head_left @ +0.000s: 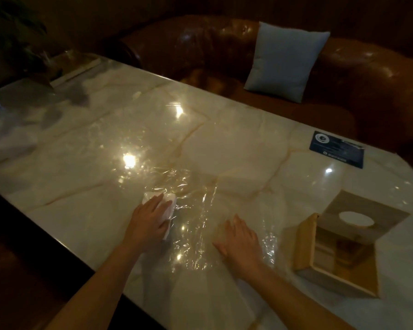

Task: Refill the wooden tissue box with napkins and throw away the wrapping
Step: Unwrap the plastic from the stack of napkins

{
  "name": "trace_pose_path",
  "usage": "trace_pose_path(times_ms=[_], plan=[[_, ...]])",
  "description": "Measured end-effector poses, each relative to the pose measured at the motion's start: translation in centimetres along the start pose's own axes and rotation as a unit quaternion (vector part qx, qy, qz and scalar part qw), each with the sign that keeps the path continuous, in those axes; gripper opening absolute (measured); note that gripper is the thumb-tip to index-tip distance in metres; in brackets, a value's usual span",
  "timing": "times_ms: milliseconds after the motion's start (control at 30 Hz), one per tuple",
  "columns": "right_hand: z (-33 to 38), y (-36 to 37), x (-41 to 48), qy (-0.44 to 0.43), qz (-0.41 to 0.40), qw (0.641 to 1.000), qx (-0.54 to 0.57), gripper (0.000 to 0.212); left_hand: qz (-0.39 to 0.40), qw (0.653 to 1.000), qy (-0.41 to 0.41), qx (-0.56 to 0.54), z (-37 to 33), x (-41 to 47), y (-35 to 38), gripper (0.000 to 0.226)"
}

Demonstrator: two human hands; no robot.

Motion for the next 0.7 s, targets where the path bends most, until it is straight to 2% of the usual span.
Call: trace_pose_path(times_ms=[100, 200, 367, 500, 700], plan=[[-1.4, 0.8, 0.5, 0.040, 0.029, 0.999, 0.018, 0.070, 0.038, 0.998, -0.006, 0.046, 0.1, -0.2, 1.2, 0.063], [-2.5, -0.4, 1.7, 0.043, 0.014, 0.999, -0.007, 0.068, 0.050, 0.997, -0.006, 0.061, -0.8, -0.9, 1.5, 0.065], [-4.3, -3.5, 4.9, 0.046, 0.011, 0.998, -0.050, 0.061, 0.010, 0.989, 0.110, 0.103, -5.4, -3.7, 1.0, 0.049], [-4.7, -4.8, 7.4, -0.007, 0.040, 0.997, -0.060, 0.061, 0.024, 0.977, 0.162, 0.134, -9.2, -5.8, 2.4, 0.051], [-4.0, -5.5, 10.4, -0.068, 0.093, 0.982, -0.148, 0.069, 0.001, 0.975, 0.159, 0.156, -14.7, -6.7, 4.0, 0.053]])
Point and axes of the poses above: each hand's wrist, its own x-axis towards the middle knuckle, its own y-axis out of the palm, z = x × y, the point moved 8 cm from there along x, towards the middle knuckle, and after that the axes turned 2 degrees about z, right-handed, at the moved point
